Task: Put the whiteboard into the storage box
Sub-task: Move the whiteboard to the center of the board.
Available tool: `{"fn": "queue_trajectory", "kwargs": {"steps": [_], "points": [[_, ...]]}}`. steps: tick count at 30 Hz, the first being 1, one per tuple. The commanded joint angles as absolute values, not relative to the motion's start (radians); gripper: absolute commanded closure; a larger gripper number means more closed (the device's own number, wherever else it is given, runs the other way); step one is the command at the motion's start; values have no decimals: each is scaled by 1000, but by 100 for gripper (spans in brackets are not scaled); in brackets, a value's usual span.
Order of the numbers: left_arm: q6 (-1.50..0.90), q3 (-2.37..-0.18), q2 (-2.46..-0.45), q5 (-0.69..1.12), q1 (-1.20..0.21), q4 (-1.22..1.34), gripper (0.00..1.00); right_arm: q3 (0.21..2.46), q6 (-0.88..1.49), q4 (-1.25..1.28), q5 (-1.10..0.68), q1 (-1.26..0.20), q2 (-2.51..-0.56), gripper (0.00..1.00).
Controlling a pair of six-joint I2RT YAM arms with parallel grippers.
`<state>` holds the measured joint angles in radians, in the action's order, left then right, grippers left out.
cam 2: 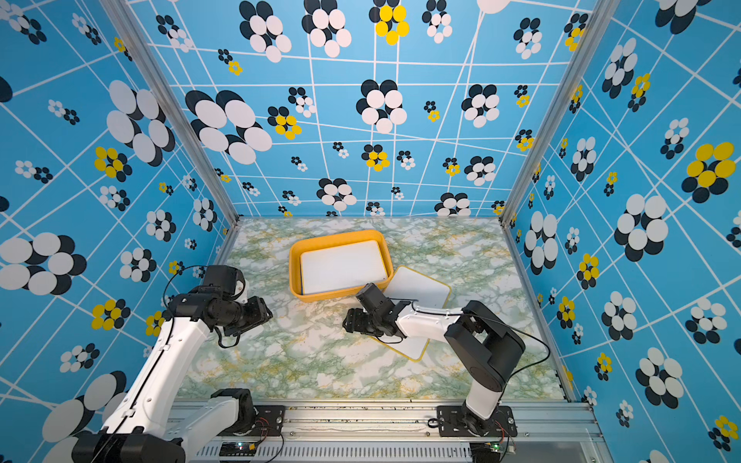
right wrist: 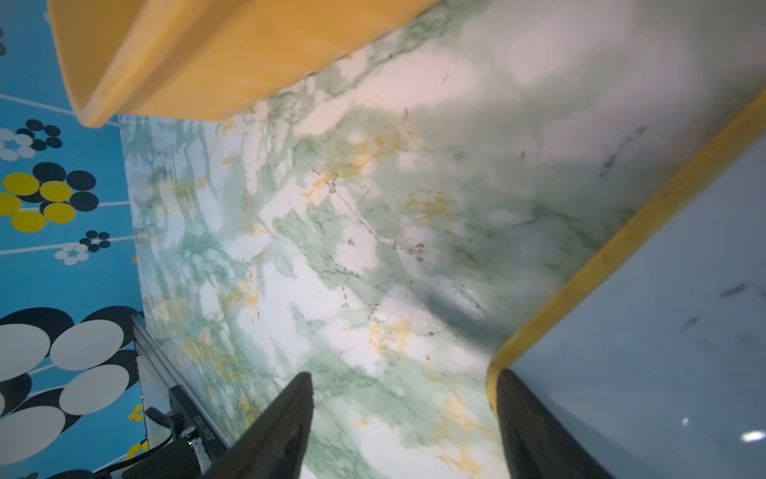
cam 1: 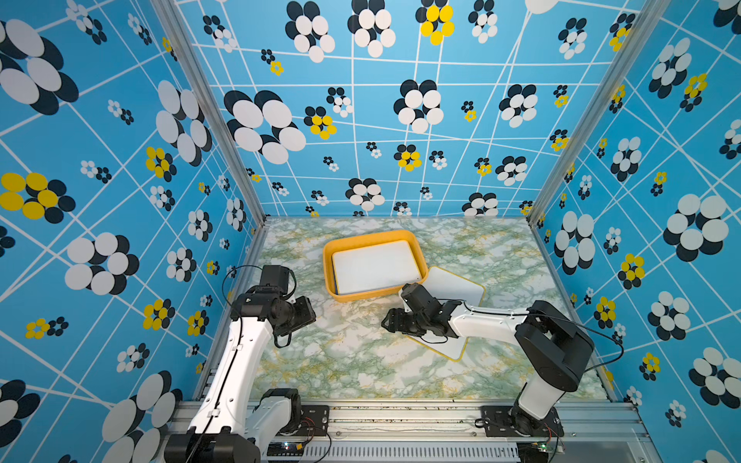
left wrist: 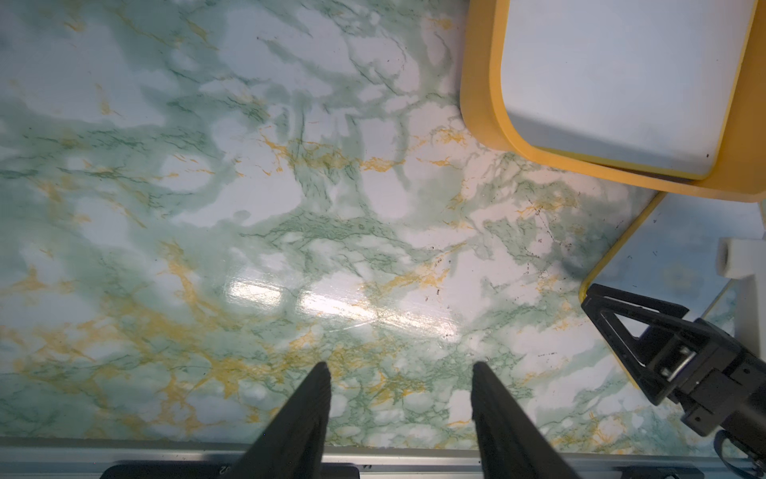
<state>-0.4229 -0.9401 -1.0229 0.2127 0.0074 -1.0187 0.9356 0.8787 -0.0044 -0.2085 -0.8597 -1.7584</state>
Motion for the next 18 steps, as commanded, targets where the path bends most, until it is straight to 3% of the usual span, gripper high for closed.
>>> {"fn": "queue_trajectory", "kwargs": {"steps": [1, 18], "points": [[-456, -911, -992, 295, 17, -1040, 43, 947, 908, -76, -274, -891, -1854, 27], [-599, -793, -909, 327, -48, -987, 45, 1211, 950, 82, -315, -942, -2037, 27]]}}
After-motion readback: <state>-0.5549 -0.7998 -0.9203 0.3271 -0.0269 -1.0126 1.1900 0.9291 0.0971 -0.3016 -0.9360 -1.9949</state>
